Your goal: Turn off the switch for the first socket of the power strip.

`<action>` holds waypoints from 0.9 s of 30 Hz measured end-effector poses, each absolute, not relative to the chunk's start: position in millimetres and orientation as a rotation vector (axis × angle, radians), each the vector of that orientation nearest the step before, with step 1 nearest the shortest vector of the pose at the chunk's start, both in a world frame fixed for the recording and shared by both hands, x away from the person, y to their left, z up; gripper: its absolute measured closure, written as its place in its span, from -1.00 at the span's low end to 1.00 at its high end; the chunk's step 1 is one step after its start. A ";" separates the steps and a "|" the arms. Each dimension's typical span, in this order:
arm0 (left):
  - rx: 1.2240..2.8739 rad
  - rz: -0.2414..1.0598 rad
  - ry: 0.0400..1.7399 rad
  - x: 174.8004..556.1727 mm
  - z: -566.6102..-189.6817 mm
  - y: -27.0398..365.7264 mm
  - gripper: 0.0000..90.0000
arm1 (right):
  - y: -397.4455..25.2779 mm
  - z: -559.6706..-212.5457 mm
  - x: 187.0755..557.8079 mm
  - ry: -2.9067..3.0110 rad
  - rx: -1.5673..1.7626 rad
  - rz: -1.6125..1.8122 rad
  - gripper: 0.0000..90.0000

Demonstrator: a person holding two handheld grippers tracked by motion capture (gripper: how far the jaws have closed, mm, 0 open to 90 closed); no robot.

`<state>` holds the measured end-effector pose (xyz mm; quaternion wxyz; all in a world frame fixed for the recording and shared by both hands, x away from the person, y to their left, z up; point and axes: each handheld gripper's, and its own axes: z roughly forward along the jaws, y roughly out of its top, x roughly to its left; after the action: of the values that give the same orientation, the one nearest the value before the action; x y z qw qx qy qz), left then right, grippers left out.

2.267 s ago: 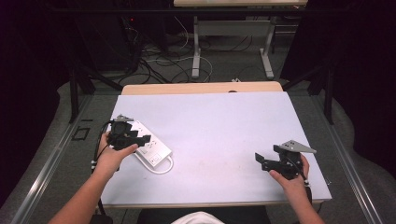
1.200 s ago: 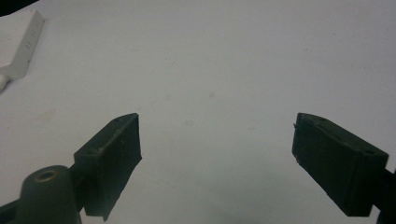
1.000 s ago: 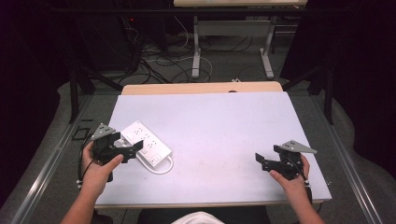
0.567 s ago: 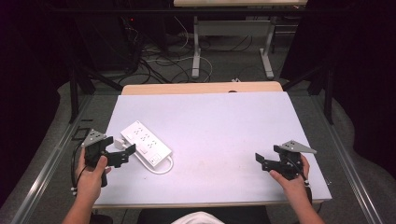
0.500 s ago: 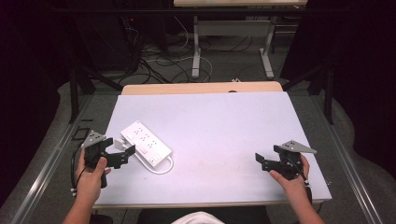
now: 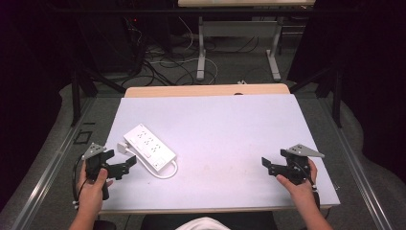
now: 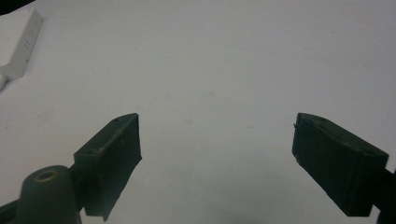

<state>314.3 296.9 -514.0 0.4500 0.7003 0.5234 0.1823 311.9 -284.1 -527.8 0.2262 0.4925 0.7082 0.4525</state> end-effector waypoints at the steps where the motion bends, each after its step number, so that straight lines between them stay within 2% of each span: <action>1: 1.733 0.454 1.293 314.2 -515.1 297.8 -0.99 | -284.3 -527.9 312.1 1.955 1.353 1.245 -0.67; 27: 1.710 0.432 1.399 316.8 -540.7 311.0 -0.96 | -286.6 -529.1 311.8 1.958 1.371 1.238 -0.67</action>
<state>316.8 311.0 -540.7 0.4304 0.6857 0.5609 0.1732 311.8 -286.6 -529.1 0.2228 0.4965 0.7091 0.4484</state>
